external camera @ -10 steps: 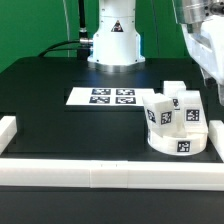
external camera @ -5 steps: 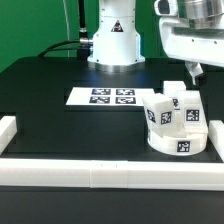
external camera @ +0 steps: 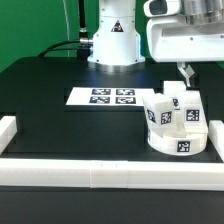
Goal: Assemble stool
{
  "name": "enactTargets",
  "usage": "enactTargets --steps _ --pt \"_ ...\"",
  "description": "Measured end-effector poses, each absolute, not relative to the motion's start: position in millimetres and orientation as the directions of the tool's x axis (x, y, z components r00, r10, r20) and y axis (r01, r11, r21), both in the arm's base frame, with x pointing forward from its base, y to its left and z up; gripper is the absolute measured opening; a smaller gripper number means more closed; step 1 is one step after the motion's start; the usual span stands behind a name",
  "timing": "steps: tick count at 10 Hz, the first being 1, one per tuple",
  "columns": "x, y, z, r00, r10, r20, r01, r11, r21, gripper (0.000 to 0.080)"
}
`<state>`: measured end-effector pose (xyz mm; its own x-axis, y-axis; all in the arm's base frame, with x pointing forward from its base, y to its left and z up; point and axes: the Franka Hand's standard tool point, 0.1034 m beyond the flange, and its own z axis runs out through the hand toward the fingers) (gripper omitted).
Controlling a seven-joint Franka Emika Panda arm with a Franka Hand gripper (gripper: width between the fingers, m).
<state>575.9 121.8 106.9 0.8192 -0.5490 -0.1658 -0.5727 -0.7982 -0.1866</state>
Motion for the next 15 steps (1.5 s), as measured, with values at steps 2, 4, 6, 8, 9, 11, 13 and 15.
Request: enactTargets --steps 2,4,6,8,9,11,13,15 --pt "581.4 118.4 112.9 0.941 -0.321 -0.107 -0.336 -0.925 -0.179 0.0649" --pt "581.6 118.5 113.2 0.990 -0.127 -0.066 -0.136 -0.976 -0.169 0.0649" --pt "581.6 117.0 110.1 0.999 0.016 -0.032 0.010 -0.986 -0.164 0.0649" --pt "581.9 115.6 110.1 0.986 0.169 -0.006 0.166 -0.972 -0.166 0.0649" --pt "581.9 115.1 110.0 0.975 0.223 0.003 0.220 -0.961 -0.166 0.0649" --pt "583.9 114.0 108.9 0.918 0.394 0.048 0.397 -0.908 -0.135 0.0649" --pt "583.2 113.5 106.0 0.829 0.552 0.085 0.558 -0.823 -0.103 0.0649" --pt "584.7 105.6 104.0 0.693 0.712 0.111 0.720 -0.690 -0.073 0.0649"
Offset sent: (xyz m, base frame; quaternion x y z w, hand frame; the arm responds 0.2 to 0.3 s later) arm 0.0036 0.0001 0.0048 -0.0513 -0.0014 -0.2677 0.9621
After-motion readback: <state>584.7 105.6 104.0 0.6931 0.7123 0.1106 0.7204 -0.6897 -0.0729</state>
